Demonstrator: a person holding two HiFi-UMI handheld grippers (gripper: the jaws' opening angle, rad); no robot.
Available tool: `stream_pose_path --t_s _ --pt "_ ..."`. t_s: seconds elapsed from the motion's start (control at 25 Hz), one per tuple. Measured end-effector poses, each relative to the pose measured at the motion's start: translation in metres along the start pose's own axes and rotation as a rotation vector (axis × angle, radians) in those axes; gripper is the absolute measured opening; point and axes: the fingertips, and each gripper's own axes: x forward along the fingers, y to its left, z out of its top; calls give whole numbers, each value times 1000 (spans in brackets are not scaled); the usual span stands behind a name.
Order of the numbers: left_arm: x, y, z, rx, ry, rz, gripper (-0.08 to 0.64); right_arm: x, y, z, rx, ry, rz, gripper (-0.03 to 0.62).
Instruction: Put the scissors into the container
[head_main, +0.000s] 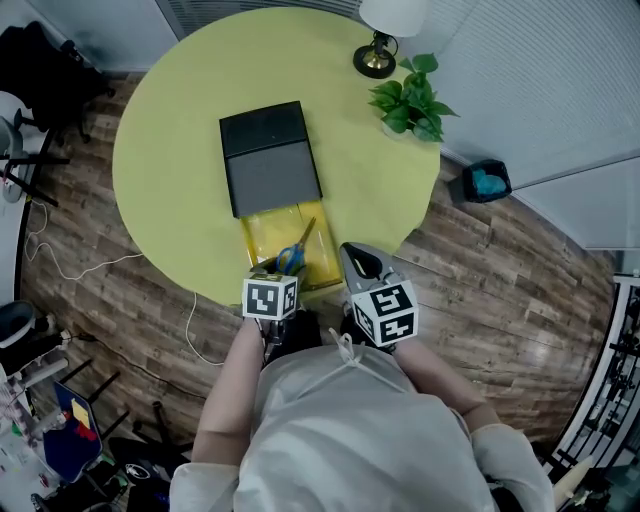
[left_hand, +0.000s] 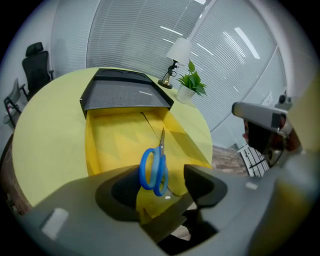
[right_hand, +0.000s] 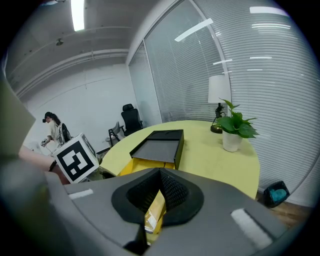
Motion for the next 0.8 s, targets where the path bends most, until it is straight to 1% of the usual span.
stream_pose_path --t_s 0.16,0.24,0.32,0.4,0.52,0.56,0.64,0.8 --pt "-10 7 10 7 -78 69 323 -1 2 1 -17 2 12 0" --pt "-17 7 15 14 -117 86 331 -2 3 2 -26 1 17 0" --pt "-24 5 19 27 -146 94 318 -4 6 3 -35 -3 22 0" --pt "-32 2 22 26 -175 102 269 -6 9 4 -43 -8 28 0" --pt "-48 -1 30 4 -236 118 148 -11 13 8 -57 -20 33 0" --pt "-53 -3 32 7 -253 125 91 -13 14 10 -62 -27 36 0" --pt "-64 -7 36 31 -283 146 12 -18 18 14 -71 -45 50 0" --pt "-88 -20 48 84 -360 166 6 -30 26 22 -85 -82 75 0"
